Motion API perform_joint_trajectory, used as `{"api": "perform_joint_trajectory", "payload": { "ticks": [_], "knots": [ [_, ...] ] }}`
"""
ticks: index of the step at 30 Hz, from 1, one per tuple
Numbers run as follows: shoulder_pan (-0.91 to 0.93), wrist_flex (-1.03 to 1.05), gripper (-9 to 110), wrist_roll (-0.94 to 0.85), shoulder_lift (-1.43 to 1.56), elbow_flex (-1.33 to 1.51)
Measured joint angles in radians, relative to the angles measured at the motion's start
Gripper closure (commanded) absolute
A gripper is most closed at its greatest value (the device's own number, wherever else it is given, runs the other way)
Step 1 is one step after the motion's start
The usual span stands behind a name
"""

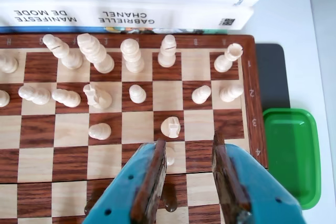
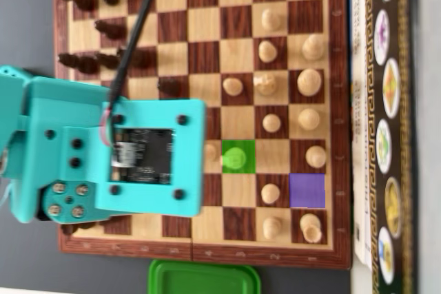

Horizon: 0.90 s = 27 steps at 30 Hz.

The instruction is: Play chess

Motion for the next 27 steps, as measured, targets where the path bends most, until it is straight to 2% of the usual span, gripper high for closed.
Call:
{"api": "perform_joint_trajectory", "payload": {
  "ticks": [3,18,27],
  "knots": [
    [0.000,0.000,93,0.000,0.104,0.054],
    [-0.117,0.000,91,0.000,0.630,0.316],
    [-0.127,0.000,91,0.000,0.914,0.586]
  ]
}}
